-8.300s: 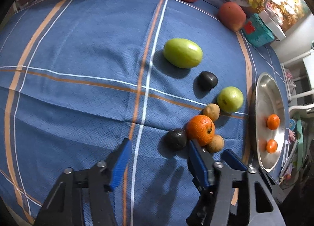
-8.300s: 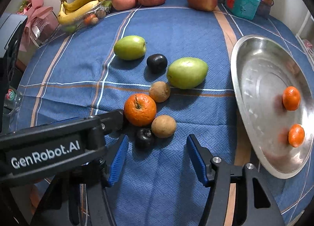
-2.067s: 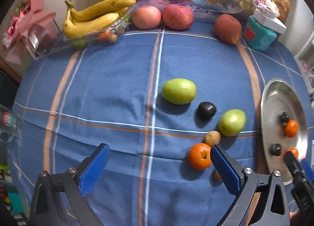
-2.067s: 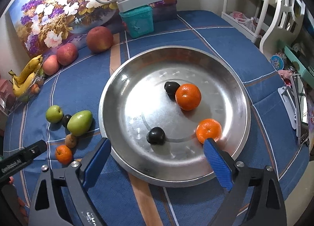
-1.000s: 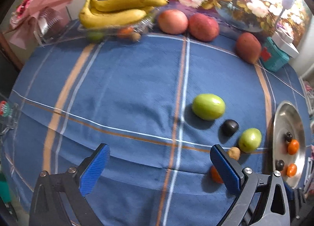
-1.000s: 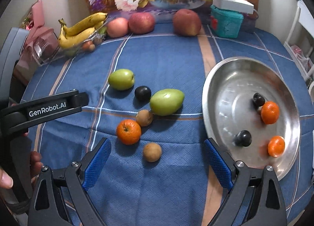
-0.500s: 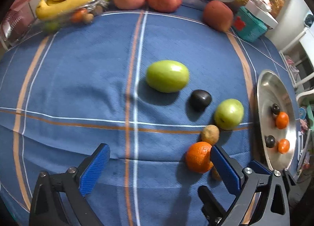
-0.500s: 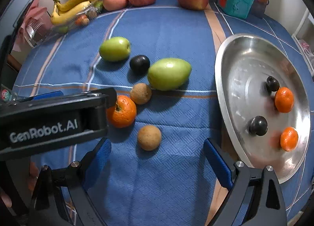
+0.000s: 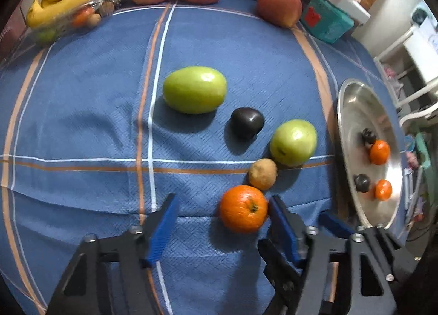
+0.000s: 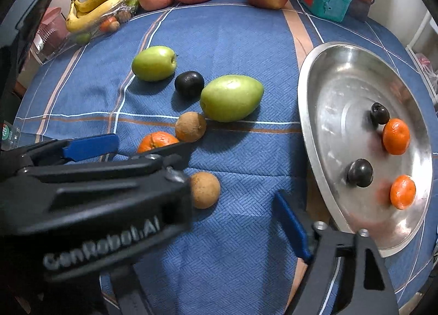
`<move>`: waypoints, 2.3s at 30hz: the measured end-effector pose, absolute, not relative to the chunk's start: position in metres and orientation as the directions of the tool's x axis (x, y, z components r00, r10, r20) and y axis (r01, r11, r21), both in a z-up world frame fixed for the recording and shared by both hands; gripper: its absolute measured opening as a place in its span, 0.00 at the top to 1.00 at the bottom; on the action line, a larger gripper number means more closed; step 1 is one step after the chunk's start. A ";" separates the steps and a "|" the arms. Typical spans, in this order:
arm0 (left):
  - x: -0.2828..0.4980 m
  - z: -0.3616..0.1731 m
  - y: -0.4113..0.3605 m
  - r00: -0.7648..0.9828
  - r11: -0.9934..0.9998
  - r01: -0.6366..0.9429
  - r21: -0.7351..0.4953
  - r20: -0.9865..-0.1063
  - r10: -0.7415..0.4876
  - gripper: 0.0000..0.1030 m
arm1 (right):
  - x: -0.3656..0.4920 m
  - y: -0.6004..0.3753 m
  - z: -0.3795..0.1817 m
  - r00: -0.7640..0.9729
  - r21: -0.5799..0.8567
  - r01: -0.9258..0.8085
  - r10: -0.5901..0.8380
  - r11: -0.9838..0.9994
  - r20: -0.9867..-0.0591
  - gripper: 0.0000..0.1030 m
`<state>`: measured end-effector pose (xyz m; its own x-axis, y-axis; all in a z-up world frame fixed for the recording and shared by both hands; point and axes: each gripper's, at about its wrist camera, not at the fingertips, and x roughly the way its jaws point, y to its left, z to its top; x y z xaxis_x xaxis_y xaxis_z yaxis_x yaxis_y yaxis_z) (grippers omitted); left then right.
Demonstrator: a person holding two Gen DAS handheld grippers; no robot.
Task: Organize fruits
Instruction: 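Grasp a mandarin orange with the left tool while the right tool grasps a brown kiwi, then carry the orange and kiwi over the steel plate and release them inside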
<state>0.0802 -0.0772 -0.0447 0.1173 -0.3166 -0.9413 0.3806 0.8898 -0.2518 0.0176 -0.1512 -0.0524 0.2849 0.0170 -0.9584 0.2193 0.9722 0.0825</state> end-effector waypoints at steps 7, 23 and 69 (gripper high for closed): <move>0.085 -0.037 -0.069 0.099 0.873 0.356 -0.332 -0.916 -0.389 0.63 | 0.018 -0.153 -0.050 0.304 0.132 0.225 0.059 0.965 -0.951 0.63; 0.101 0.001 -0.023 0.213 0.875 0.258 -0.409 -0.859 -0.465 0.64 | 0.005 -0.172 -0.022 0.399 0.221 0.269 0.101 0.937 -0.912 0.74; 0.020 -0.003 -0.171 0.189 0.714 0.623 -0.321 -0.823 -0.535 0.62 | -0.068 -0.300 -0.026 0.308 0.126 0.643 -0.104 0.755 -0.946 0.74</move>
<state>0.0197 -0.1711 -0.0026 0.1892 -0.5354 -0.8231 0.6228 0.7135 -0.3210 -0.0685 -0.2995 -0.0264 0.3078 -0.1039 -0.9457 0.6431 0.7553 0.1263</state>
